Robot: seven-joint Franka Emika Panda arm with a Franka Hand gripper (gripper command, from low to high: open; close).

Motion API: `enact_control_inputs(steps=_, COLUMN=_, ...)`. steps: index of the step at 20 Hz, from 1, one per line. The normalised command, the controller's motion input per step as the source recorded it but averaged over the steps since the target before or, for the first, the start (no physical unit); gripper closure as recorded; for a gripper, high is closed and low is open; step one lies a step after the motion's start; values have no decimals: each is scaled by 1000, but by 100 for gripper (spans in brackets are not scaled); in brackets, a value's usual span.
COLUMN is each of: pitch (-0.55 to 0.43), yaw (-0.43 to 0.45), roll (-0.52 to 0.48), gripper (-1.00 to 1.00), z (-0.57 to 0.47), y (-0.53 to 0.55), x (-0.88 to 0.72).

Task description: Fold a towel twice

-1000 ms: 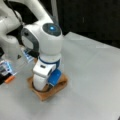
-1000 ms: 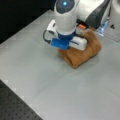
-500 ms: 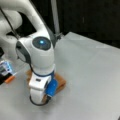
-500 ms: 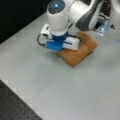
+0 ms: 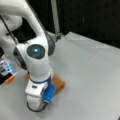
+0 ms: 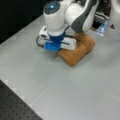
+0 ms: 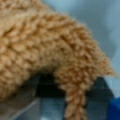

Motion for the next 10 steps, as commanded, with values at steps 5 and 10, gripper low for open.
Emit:
enact_control_inputs(steps=5, pitch=-22, yaw=-75, roll=93, gripper=100, z=-86, y=-127, x=-108)
enact_control_inputs(steps=10, pitch=-24, yaw=-164, roll=58, gripper=100, z=-121, y=16, x=-193)
